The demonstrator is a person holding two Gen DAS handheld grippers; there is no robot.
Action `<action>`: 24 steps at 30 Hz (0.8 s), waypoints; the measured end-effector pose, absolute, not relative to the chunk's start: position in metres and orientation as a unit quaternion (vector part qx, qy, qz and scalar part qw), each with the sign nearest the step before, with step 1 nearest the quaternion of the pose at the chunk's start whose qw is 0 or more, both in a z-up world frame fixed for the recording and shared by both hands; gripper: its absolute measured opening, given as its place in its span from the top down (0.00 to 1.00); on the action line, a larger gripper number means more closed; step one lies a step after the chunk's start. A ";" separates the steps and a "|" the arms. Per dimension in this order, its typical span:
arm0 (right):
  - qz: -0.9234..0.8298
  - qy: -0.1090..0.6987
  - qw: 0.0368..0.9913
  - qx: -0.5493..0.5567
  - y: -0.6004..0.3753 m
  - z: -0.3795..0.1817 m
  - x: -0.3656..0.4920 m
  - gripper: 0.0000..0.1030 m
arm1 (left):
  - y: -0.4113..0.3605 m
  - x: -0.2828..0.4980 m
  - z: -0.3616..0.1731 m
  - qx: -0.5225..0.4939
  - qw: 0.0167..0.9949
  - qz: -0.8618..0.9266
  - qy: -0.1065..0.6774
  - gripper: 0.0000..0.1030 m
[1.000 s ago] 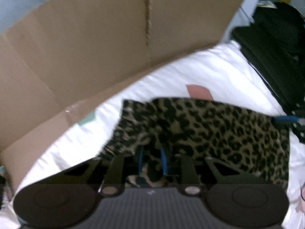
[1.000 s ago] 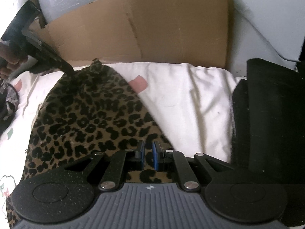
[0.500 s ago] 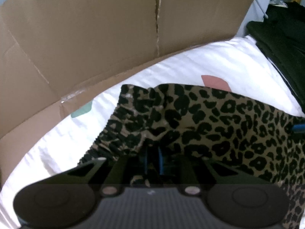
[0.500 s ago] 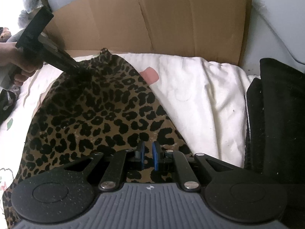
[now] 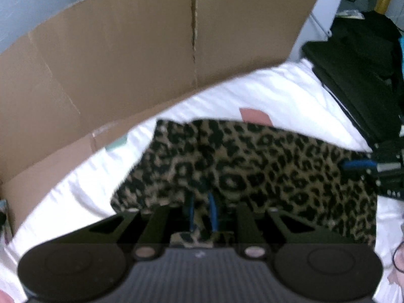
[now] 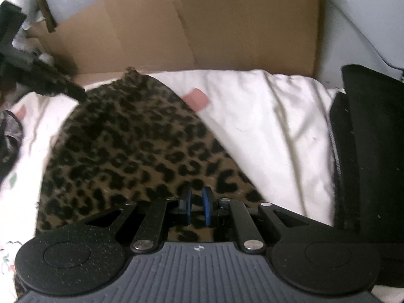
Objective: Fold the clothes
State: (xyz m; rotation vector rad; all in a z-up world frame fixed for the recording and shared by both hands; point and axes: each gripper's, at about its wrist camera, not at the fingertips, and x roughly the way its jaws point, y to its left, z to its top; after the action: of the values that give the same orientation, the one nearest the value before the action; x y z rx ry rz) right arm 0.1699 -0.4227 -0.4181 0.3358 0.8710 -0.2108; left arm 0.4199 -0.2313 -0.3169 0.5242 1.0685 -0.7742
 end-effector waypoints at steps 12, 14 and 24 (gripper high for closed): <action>-0.074 0.439 0.886 0.130 -0.399 -0.429 0.180 0.85 | -0.219 0.409 -0.387 0.231 0.767 -0.306 0.514 0.86; -0.084 0.446 0.883 0.123 -0.403 -0.432 0.178 0.84 | -0.212 0.408 -0.387 0.214 0.775 -0.303 0.512 0.86; -0.116 0.432 0.884 0.136 -0.406 -0.427 0.163 0.84 | -0.176 0.364 -0.348 0.150 0.816 -0.300 0.470 0.65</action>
State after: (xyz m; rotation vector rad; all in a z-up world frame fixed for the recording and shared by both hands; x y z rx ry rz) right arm 0.1633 -0.4063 -0.4272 0.2836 0.8991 -0.2424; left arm 0.3640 -0.1762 -0.3476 0.3205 1.0029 -0.6406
